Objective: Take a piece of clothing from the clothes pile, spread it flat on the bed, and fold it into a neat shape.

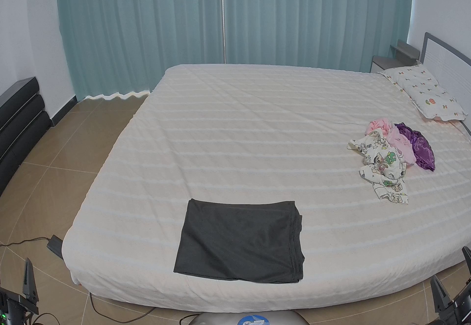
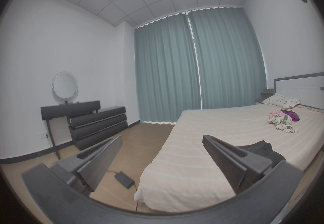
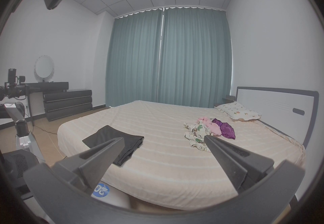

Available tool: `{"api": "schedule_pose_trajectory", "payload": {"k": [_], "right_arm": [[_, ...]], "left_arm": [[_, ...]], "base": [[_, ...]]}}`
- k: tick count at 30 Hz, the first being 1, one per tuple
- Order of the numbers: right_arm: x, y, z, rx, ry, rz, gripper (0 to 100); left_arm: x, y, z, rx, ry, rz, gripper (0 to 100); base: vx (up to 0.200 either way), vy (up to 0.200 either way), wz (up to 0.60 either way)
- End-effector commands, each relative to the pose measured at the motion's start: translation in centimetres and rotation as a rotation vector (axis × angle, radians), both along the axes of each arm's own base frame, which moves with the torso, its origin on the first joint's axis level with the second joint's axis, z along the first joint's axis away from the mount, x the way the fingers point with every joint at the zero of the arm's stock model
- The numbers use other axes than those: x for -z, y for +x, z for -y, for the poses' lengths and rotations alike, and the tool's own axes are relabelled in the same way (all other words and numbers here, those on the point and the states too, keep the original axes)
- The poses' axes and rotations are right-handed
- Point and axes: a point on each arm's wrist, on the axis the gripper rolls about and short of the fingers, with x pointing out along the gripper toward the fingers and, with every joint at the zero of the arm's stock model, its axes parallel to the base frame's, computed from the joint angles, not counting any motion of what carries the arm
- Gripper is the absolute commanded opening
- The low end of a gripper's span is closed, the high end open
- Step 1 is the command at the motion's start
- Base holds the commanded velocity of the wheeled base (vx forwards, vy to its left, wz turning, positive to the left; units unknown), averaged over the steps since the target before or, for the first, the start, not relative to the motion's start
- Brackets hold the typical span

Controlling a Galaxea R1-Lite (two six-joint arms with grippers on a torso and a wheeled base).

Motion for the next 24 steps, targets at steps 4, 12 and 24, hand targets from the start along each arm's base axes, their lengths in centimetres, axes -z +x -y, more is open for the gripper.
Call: {"api": "schedule_pose_trajectory", "payload": {"k": [4,12,24], "right_arm": [[-4.9,-1.6,-0.2,-0.093,-0.012,0.11,100],[0.4,-0.3,-0.2,-0.094,0.017,-0.017,100],[0.3,-0.3,-0.2,-0.111,0.113,-0.024,100]], "left_arm": [[-3.3,-0.2,0.2,0.057,0.113,0.105,100],[0.5,0.2,0.2,0.071,0.053,-0.033,100],[0.9,0.1,0.5,0.228,-0.07,-0.016,100]], "base": [[0.0,0.0,0.0],[0.0,0.0,0.0],[0.0,0.0,0.0]]}}
